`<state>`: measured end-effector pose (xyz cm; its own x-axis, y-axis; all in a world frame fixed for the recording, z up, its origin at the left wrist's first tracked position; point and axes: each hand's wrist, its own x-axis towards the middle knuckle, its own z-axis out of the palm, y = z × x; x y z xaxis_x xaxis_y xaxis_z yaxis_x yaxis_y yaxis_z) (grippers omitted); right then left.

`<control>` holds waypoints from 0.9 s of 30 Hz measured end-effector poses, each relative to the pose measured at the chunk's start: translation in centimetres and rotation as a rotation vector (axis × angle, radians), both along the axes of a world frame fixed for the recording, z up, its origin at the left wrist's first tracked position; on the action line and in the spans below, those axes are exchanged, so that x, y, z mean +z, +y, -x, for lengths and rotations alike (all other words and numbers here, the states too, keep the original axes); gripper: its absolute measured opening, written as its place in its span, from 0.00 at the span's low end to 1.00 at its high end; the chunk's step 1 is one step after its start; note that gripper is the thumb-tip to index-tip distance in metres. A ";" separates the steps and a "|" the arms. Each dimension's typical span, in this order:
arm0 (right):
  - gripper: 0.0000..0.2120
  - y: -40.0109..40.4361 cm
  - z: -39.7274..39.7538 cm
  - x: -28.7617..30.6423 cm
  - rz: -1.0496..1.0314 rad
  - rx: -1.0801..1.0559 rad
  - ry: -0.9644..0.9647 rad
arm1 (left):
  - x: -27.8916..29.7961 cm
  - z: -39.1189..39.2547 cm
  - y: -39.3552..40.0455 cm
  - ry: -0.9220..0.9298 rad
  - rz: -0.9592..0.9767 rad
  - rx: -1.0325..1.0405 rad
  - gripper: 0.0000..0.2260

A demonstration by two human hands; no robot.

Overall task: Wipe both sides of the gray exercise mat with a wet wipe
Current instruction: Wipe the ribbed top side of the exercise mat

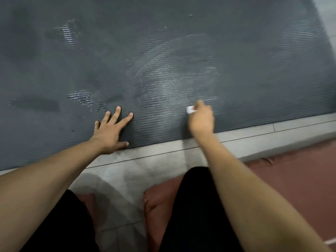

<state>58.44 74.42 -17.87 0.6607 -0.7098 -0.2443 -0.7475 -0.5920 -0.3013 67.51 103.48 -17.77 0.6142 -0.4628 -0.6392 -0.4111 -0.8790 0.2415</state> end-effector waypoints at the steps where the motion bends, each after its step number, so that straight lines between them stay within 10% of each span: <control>1: 0.08 -3.5 0.7 0.2 0.018 -0.100 -0.018 | 0.0 0.1 0.0 -0.003 -0.003 0.000 0.48; 6: 0.06 -5.7 2.3 0.6 -0.017 -0.258 -0.101 | -0.3 0.5 0.0 -0.029 0.000 0.012 0.47; 14: 0.13 17.3 -1.2 0.7 -0.253 0.355 -0.067 | 0.0 0.2 0.0 -0.038 0.020 0.030 0.47; 23: 0.11 -4.3 0.7 0.3 0.057 -0.239 -0.120 | 0.2 0.6 0.2 -0.062 -0.005 0.019 0.46; 27: 0.09 1.2 -0.9 -0.5 0.027 -0.076 -0.230 | 0.1 0.8 0.0 -0.095 0.017 0.013 0.47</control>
<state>59.34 75.58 -18.32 0.6411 -0.7639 -0.0739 -0.7037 -0.5466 -0.4539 66.68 103.50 -17.63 0.6777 -0.4646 -0.5700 -0.4216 -0.8806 0.2165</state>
